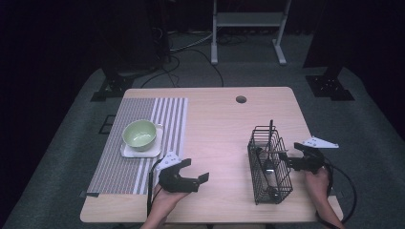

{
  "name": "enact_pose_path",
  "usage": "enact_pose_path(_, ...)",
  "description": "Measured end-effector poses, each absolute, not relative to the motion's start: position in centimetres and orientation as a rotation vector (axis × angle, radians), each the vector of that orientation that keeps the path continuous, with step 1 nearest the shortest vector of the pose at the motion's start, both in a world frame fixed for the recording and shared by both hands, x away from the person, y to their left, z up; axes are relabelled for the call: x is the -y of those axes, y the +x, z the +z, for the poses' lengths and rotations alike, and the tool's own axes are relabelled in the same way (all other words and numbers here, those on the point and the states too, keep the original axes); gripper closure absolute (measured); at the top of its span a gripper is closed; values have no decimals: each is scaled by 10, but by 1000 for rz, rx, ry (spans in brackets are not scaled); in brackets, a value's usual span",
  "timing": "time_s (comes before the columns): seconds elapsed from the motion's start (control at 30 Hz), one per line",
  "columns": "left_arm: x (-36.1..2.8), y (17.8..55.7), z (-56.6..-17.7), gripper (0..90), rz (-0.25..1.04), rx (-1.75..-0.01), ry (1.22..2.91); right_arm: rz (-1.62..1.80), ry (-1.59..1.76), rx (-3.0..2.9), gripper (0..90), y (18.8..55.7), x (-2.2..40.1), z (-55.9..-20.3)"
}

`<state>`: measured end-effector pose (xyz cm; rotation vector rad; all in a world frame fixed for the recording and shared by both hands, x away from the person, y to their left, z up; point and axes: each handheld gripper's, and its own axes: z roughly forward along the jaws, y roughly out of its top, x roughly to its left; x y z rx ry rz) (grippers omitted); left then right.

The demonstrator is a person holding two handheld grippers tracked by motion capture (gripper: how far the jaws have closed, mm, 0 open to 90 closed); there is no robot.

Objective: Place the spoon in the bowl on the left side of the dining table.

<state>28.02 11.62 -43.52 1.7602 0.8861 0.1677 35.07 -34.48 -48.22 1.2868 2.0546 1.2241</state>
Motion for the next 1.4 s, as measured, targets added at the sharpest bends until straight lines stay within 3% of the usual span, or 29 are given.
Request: enact_pose_path(1.4, -22, 296, -391, 66, 106, -730, 1778, 1261, 1286, -2035, 128, 350, 348, -482)
